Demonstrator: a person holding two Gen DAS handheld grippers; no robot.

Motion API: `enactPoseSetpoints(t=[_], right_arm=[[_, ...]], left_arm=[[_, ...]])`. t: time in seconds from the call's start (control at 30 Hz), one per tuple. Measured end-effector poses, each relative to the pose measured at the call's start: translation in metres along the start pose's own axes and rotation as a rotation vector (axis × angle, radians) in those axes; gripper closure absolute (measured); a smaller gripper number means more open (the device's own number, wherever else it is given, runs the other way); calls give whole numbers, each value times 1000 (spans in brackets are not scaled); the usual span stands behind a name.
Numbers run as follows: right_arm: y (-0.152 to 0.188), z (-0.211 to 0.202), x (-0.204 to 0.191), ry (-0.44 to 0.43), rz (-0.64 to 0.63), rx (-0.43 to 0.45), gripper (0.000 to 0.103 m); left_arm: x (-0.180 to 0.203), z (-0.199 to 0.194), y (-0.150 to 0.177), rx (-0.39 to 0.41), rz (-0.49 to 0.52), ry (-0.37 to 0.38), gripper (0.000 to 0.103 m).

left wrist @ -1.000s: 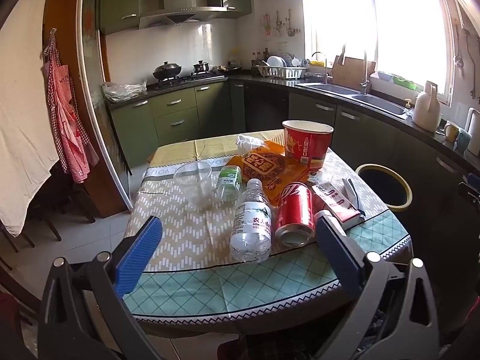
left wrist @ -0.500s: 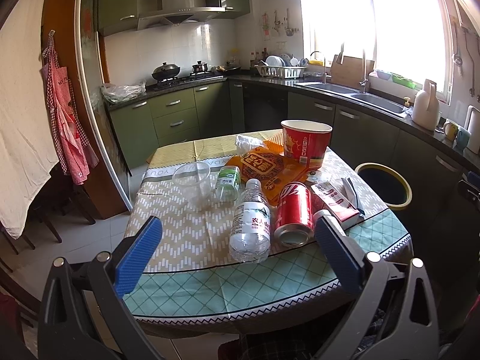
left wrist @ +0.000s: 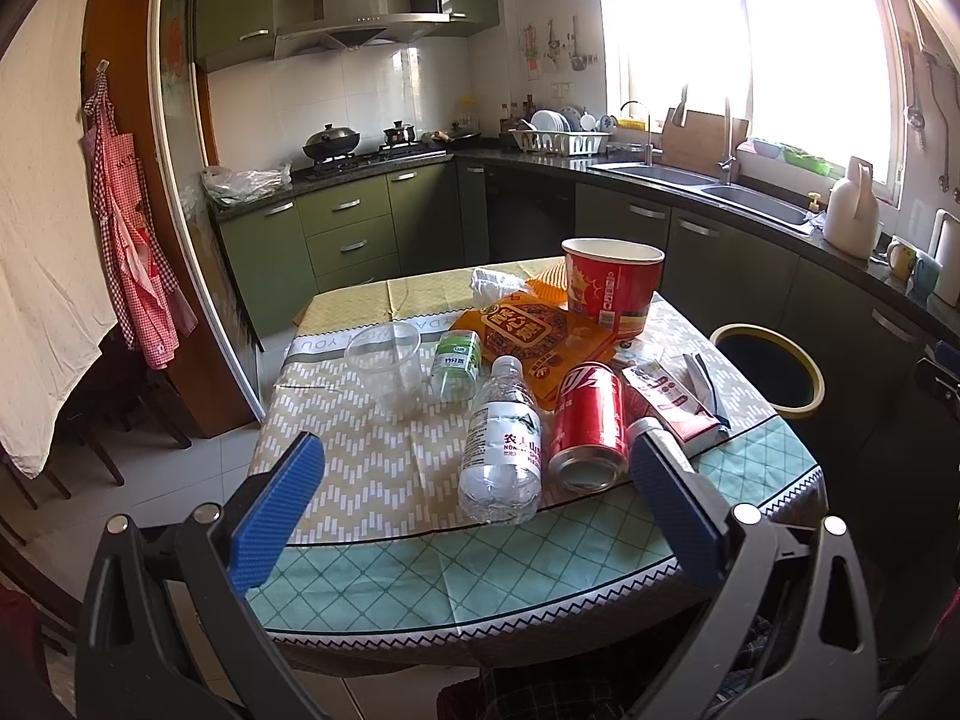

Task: Collect trash

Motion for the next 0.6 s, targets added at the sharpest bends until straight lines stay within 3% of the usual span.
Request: enactPoseSetpoints(t=[0.6], right_arm=[[0,0,0,1,1,-1,4]], left_arm=[[4,2,2,-6,9,5,6]])
Point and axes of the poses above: each gripper's, at about its wrist camera, not at the fingertips, and z roughly the way its jaws point, x to its right, y to its underside, the point moved 9 cm from there along z, roughly the way its jaws point, and after that the axes turned 1 degree about -x, right-handed, at the moved point
